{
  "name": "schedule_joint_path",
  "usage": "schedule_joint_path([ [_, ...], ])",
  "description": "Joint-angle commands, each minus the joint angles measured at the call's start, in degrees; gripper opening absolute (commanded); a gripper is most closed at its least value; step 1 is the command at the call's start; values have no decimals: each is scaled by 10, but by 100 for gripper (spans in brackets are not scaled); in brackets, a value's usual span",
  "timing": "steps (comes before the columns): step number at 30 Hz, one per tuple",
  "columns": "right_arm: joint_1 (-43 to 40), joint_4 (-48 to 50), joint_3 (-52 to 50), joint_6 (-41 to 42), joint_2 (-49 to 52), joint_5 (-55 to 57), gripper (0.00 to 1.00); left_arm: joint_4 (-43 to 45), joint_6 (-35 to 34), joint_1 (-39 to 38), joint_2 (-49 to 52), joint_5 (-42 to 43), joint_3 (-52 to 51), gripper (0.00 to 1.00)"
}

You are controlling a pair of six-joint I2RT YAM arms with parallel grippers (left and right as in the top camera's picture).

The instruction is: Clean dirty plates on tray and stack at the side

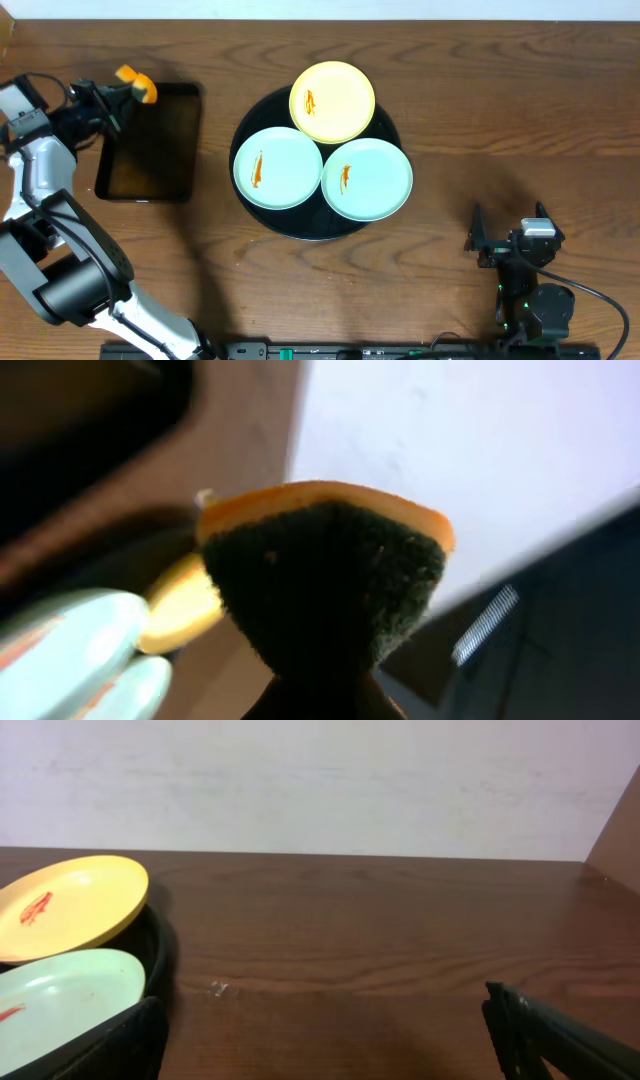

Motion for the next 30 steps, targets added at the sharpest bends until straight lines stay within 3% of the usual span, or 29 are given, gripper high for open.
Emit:
schedule_joint_path([
  [1,-6,-3,-1,-5,-2,2,99,-127,136,-7,-2,-271,6,7],
  [3,-6,-3,-1,-5,-2,2,99,-179,164,-17,1,-362,6,7],
  [4,-6,-3,-1,-5,-2,2,99,-188,207,-25,1,-367,6,7],
  [5,-6,-3,-1,-5,-2,2,99,-188,215,-28,1,-362,7,7],
  [8,-6,-3,-1,-5,-2,2,99,-139,216,-34,-6,-235,8,7],
  [11,-6,-3,-1,-5,-2,2,99,-52,123,-34,-15,-88,9,7],
  [14,-6,-3,-1,-5,-2,2,99,37,-1,-34,-23,-16,9,7],
  [17,-6,-3,-1,-5,-2,2,99,89,-48,-34,-26,-8,9,7],
  [20,-6,-3,-1,-5,-2,2,99,72,22,-36,-26,-76,8,7],
  [22,-6,-3,-1,-5,-2,2,99,-17,154,-47,-25,-238,8,7],
  [24,-6,-3,-1,-5,-2,2,99,-119,185,-64,-22,-416,7,7],
  [26,-6,-3,-1,-5,-2,2,99,-165,217,-83,-20,-499,7,7],
  [28,-6,-3,-1,-5,-2,2,99,-147,243,-89,-23,-462,8,7],
  [30,-6,-3,-1,-5,-2,2,99,-101,242,-89,-27,-358,10,8],
])
